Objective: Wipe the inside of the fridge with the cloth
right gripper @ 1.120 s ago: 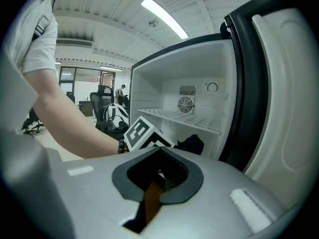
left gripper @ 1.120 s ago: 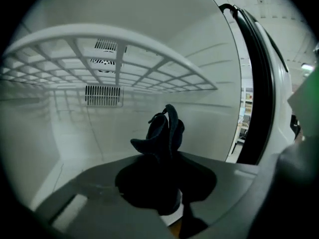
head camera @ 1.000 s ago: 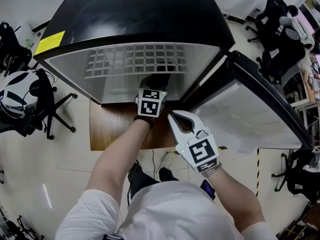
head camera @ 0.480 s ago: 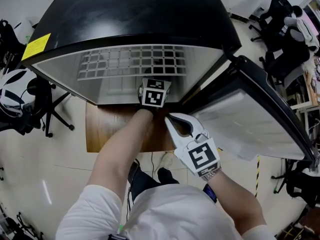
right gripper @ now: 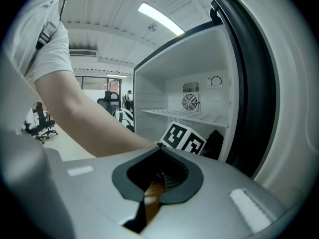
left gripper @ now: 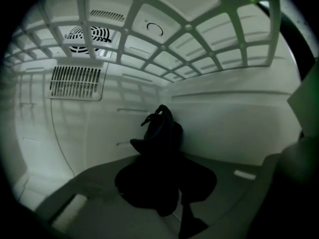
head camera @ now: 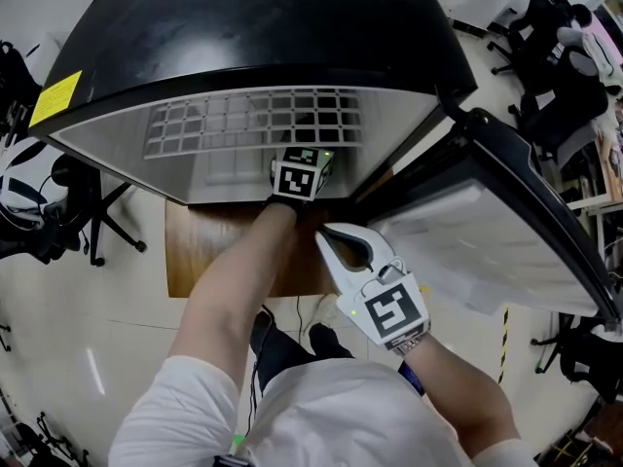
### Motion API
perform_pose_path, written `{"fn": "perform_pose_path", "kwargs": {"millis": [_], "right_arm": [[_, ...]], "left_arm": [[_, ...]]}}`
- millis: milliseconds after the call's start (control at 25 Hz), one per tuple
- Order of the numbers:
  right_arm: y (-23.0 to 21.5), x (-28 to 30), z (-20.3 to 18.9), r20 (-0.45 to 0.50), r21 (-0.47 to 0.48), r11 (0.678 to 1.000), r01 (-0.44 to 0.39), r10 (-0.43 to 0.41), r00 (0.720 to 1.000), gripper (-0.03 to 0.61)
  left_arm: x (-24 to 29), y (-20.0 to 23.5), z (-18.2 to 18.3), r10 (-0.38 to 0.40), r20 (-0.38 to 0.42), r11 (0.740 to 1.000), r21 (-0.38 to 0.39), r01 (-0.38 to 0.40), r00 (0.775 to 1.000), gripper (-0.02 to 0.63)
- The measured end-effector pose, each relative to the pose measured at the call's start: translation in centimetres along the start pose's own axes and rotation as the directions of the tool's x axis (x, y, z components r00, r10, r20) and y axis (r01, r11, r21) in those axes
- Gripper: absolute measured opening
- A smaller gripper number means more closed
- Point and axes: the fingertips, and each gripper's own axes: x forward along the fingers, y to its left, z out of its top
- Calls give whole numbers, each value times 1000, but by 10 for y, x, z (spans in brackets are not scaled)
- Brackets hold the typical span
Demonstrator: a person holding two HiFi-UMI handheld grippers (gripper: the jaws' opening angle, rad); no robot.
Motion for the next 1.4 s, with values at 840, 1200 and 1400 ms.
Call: {"fn": "perform_pose_path", "kwargs": {"millis": [840,1200,1400], "right_arm": [[22,-10,6,22,-10,1000,-5,6,1000,2],[31,-16,5,26,-8,1000,-4,4,1000,2],[35,-18,7,32,-15,1000,-10,11,999,2]], "left_arm": [[-40,-61,2,-240,5,967,84,238,971,65],[-64,-80,-3,-280,16,954,115,276,960,64],[-76,-89,-6,-298,18,947,133,293,954,64]]}}
